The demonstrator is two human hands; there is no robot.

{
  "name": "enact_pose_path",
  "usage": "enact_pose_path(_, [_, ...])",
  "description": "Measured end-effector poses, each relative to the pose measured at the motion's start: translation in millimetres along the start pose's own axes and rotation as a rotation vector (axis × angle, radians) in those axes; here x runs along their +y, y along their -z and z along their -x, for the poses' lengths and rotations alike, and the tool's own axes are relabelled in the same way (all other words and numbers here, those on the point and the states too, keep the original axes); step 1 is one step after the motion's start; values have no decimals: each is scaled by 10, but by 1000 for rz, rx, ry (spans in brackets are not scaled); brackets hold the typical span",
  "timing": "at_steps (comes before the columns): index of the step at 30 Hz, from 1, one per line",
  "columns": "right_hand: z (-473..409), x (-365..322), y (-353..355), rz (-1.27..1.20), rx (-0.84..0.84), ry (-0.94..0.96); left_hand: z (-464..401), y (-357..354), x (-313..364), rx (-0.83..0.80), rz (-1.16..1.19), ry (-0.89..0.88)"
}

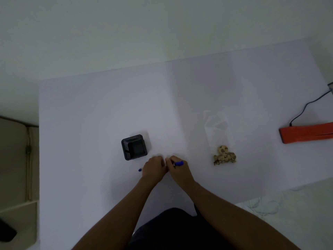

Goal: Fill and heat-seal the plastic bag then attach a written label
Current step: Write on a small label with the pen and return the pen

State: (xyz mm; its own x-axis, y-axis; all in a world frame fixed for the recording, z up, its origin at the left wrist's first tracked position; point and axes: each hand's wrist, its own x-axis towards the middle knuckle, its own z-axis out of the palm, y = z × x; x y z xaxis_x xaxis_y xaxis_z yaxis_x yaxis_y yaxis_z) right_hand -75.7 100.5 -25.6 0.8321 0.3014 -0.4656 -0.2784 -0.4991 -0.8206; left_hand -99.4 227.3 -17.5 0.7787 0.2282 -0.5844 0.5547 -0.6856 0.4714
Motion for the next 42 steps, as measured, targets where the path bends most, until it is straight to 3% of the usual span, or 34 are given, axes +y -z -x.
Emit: enact_pose_path(42, [-39,85,-53,145,5,55,31,6,11,-24,-37,-21])
